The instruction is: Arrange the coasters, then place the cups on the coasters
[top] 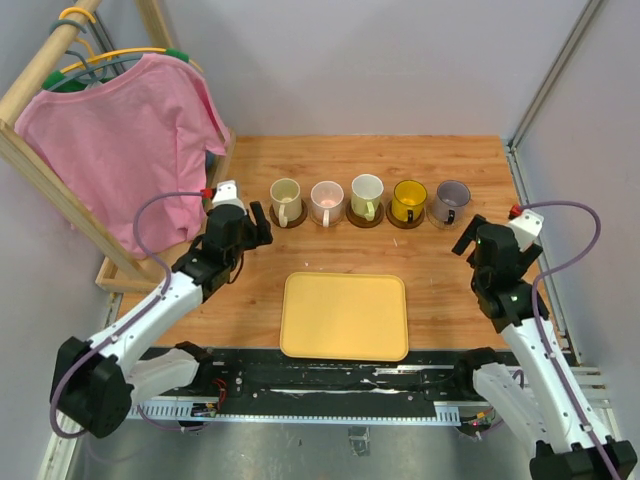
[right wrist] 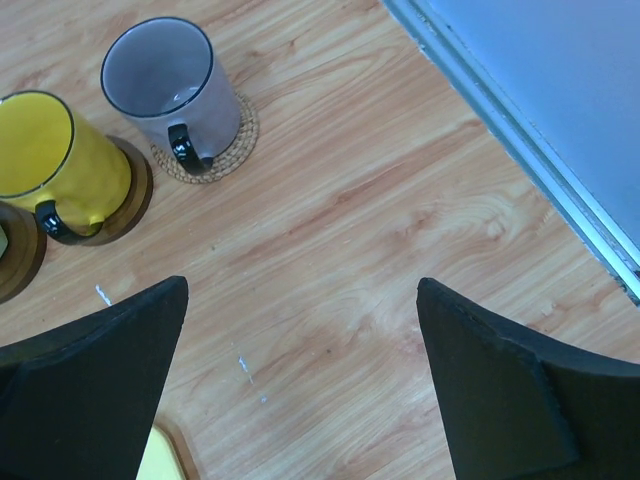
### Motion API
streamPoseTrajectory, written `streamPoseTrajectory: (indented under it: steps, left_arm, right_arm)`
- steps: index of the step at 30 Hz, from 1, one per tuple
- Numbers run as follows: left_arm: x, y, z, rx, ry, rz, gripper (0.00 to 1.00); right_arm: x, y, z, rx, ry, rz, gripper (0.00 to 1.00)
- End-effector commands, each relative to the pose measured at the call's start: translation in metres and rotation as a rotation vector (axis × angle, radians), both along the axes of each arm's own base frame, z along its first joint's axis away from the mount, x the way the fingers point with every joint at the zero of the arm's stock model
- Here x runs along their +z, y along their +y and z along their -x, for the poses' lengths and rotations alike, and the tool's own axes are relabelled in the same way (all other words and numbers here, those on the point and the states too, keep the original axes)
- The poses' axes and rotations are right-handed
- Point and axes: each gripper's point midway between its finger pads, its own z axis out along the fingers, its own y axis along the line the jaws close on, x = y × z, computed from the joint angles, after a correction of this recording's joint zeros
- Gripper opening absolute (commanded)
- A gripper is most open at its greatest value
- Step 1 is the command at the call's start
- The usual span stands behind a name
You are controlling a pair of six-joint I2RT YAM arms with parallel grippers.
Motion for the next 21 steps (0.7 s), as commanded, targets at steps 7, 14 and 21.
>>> streamPoseTrajectory:
  steps: [7, 14, 21]
  left_arm:
    - [0.008, 0.04, 0.041, 0.134, -0.023, 0.026, 0.86]
    - [-0.004, 0.055, 0.063, 0.193, 0.005, 0.046, 1.0]
    - [-0.006, 0.067, 0.08, 0.266, -0.017, 0.13, 1.0]
  right_arm:
    - [0.013, -0.031, 0.038, -0.158, -0.12, -0.013, 0.98]
    - [0.007, -0.03, 0.044, -0.144, -0.098, -0.012, 0.98]
    - [-0.001, -0.025, 0.039, -0.123, -0.057, -0.019, 0.98]
